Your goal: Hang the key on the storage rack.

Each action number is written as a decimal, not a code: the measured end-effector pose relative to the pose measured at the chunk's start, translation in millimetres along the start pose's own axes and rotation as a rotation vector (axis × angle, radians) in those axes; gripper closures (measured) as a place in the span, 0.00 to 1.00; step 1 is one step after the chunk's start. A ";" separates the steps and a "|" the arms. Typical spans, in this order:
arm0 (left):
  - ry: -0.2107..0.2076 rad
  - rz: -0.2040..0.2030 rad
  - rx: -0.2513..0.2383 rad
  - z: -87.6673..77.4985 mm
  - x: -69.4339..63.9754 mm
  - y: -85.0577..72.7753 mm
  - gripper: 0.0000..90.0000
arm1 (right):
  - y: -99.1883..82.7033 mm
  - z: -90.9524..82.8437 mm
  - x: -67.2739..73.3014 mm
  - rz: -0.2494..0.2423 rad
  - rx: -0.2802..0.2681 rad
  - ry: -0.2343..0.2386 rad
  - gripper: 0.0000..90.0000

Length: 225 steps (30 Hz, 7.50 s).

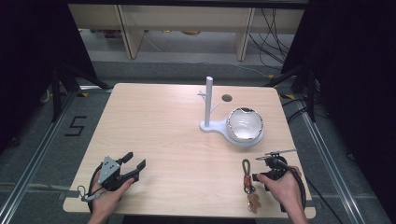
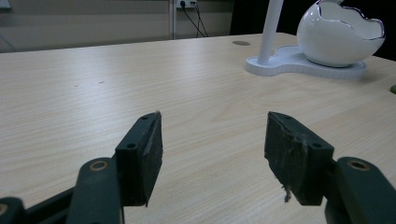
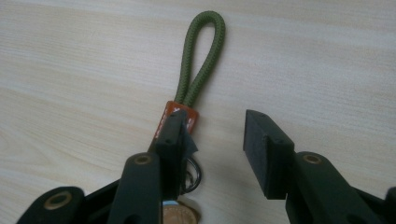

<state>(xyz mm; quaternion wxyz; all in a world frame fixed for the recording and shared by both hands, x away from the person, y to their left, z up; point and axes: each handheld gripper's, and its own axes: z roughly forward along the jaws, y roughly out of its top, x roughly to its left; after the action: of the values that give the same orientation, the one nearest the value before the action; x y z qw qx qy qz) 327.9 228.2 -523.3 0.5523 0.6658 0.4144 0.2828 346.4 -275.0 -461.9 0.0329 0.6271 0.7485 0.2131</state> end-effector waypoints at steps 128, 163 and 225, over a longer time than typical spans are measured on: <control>-0.005 -0.018 -0.021 -0.8 -2.7 1.9 0.39 | -4.8 14.1 84.2 -0.295 -0.670 0.091 0.76; -0.397 -0.020 -0.075 63.0 -92.5 105.3 0.58 | -1.8 14.1 109.7 -0.338 -0.850 0.109 0.76; -0.504 -0.113 -0.034 99.7 -132.9 114.3 0.83 | -6.1 17.8 129.3 -0.418 -0.919 0.108 0.76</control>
<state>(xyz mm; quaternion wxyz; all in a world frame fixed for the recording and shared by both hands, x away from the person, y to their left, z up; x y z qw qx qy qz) 372.4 58.1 -424.6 0.6643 0.6815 0.2955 0.0835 319.1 -147.6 -452.0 0.3088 0.3727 0.6875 0.5413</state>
